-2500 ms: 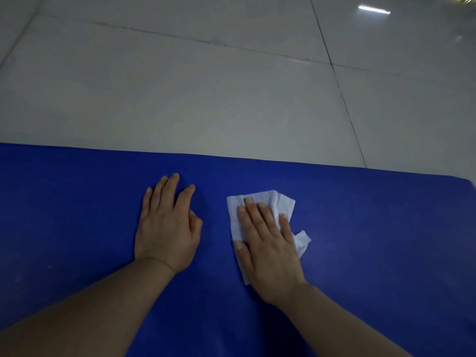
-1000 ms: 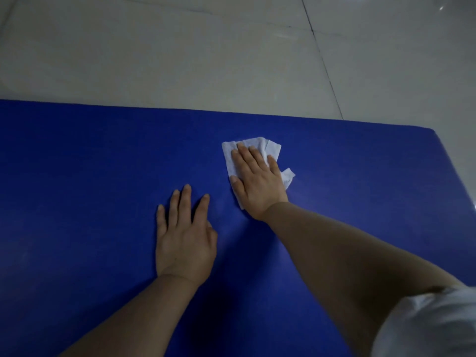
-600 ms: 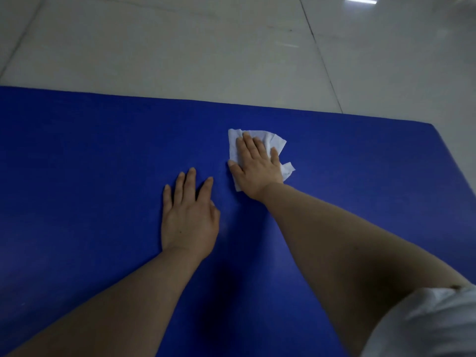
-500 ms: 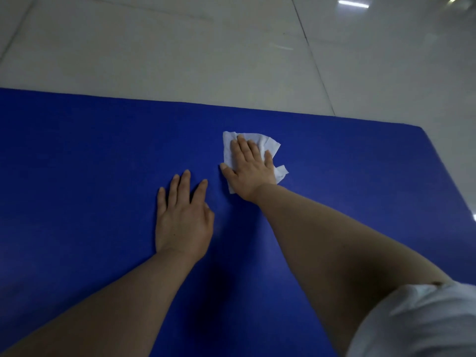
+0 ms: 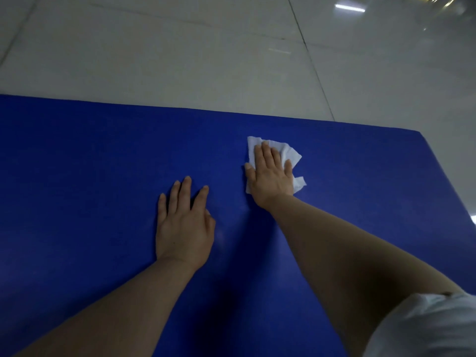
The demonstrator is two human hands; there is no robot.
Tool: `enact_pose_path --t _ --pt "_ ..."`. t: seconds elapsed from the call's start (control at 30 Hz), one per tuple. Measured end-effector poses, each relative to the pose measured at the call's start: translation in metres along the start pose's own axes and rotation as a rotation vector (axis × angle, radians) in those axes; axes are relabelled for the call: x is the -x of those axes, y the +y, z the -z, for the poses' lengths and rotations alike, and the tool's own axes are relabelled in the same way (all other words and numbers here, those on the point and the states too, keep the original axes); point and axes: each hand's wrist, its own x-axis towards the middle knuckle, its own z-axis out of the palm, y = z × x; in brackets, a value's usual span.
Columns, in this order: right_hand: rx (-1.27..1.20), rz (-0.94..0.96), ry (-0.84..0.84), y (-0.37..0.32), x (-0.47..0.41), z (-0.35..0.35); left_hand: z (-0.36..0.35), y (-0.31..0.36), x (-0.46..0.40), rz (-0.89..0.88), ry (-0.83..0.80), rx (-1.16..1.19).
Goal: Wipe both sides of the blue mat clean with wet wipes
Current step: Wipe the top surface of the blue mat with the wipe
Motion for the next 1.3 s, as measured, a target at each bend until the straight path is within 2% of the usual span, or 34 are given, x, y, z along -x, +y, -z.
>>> enact_pose_path --t 0.1,0.17,0.3,0.37,0.4,0.5,0.53,0.57,0.67,0.73,0.8,0.9,0.93,0.97,1.07,1.13,1.2,1.23,1.3 --pt "0.012 -0.062 0.022 -0.007 0.007 -0.006 -0.001 0.0 0.0 0.001 0.011 0.006" --pt "0.022 -0.003 0.036 -0.021 0.018 -0.009 -0.001 0.0 0.0 0.001 0.008 -0.004" --pt "0.049 0.412 0.007 -0.042 0.048 -0.013 0.003 0.002 0.0 -0.003 -0.021 -0.018" --pt "0.116 0.472 0.015 -0.027 0.049 -0.013 0.004 0.003 -0.001 -0.001 -0.023 -0.014" --pt "0.14 0.396 0.028 -0.016 0.043 -0.012 0.005 0.003 -0.001 0.001 -0.019 -0.007" --pt "0.03 -0.031 0.026 0.007 0.028 -0.008 0.004 0.003 0.0 0.008 -0.023 0.004" --pt "0.004 -0.077 0.021 0.002 0.028 -0.007 0.005 0.002 0.0 0.01 -0.027 0.004" --pt "0.016 -0.047 0.028 -0.01 0.033 -0.009 0.006 0.003 0.0 0.011 -0.031 0.002" --pt "0.049 0.302 0.04 -0.047 0.063 -0.023 0.009 0.003 0.0 0.01 -0.049 -0.009" --pt "0.08 0.381 0.018 -0.041 0.073 -0.024 0.009 0.002 0.0 0.004 -0.048 -0.003" --pt "0.088 0.264 0.049 -0.015 0.063 -0.022 0.007 0.002 0.0 0.0 -0.035 0.022" --pt "0.032 -0.084 0.04 0.014 0.05 -0.015 0.005 0.001 0.0 0.004 -0.021 0.042" --pt "0.029 -0.097 0.044 0.009 0.052 -0.016 0.004 0.001 0.0 0.001 -0.018 0.042" --pt "0.064 -0.032 0.069 -0.001 0.059 -0.02 0.005 0.001 0.0 -0.001 -0.012 0.046" --pt "0.104 0.378 0.115 -0.037 0.089 -0.035 0.008 0.003 0.001 0.003 0.0 0.081" --pt "0.118 0.518 0.092 -0.033 0.097 -0.039 0.009 0.002 0.001 0.005 -0.008 0.085" --pt "0.107 0.438 0.107 -0.011 0.088 -0.032 0.007 0.001 0.001 0.002 -0.013 0.07" --pt "0.083 0.334 0.13 0.003 0.081 -0.029 0.006 0.001 0.001 0.002 -0.009 0.075" --pt "0.024 0.067 0.061 0.02 0.069 -0.021 0.004 0.001 0.0 -0.001 0.005 0.085"
